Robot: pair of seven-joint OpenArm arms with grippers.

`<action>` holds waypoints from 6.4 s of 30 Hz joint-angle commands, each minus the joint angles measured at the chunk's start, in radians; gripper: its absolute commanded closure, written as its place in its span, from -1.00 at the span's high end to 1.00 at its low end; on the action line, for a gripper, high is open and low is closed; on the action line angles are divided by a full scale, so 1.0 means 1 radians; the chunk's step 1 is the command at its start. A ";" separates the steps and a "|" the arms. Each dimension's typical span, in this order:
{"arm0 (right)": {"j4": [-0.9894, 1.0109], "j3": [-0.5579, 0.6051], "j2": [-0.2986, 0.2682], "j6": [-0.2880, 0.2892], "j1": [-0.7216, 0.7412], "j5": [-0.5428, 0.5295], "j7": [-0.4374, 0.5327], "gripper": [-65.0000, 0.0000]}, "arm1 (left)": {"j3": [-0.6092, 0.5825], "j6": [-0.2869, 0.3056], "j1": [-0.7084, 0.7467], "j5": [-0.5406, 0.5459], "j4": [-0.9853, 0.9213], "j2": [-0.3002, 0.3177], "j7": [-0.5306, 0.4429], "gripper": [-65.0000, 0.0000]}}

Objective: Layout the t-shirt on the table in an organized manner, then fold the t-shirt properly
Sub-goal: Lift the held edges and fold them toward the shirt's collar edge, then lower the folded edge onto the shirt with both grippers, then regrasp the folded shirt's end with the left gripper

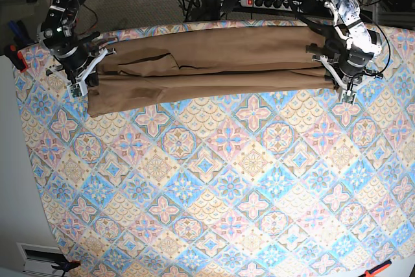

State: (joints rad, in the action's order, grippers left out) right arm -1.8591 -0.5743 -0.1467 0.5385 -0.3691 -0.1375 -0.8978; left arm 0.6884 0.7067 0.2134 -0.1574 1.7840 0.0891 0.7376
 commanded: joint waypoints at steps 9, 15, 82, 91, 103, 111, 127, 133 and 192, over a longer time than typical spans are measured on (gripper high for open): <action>-0.067 -0.008 -0.011 -0.004 0.008 -0.011 0.016 -1.00 | 0.006 -0.009 0.002 0.000 0.090 0.007 -0.011 -1.00; -0.072 -0.010 -0.011 -0.004 0.006 -0.011 0.016 -1.00 | 0.006 -0.009 0.019 0.002 0.093 0.007 -0.011 -1.00; -0.067 -0.043 0.108 -0.001 -0.113 -0.011 0.016 -0.56 | 0.448 -0.009 0.073 0.632 0.192 -0.131 0.222 0.45; -0.067 0.012 0.106 -0.001 -0.112 -0.011 0.016 -0.56 | 0.541 -0.009 0.096 0.865 -0.109 0.014 0.376 0.45; -0.067 0.014 0.106 -0.001 -0.112 -0.011 0.016 -0.56 | 0.500 -0.009 0.085 0.776 -0.177 0.045 0.380 0.45; -0.066 0.014 0.106 -0.001 -0.112 -0.011 0.016 -0.56 | 0.437 -0.009 0.094 0.781 -0.175 0.045 0.382 0.45; -0.066 0.052 0.104 -0.001 -0.112 -0.007 0.016 -0.56 | 0.436 -0.009 0.136 0.809 -0.068 0.085 0.472 0.45; -0.066 0.072 0.104 -0.001 -0.112 -0.007 0.016 -0.57 | 0.442 -0.009 0.191 0.918 0.103 0.065 0.472 0.45; -0.066 0.070 0.103 -0.001 -0.112 -0.007 0.018 -0.58 | 0.029 -0.009 0.153 1.042 -0.309 0.334 0.330 0.45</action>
State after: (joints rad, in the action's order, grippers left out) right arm -1.9091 -0.4999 -0.0364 0.5343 -0.4820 -0.1295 -0.8970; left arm 0.7162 0.7044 0.3626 0.9115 1.4704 0.4099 1.0580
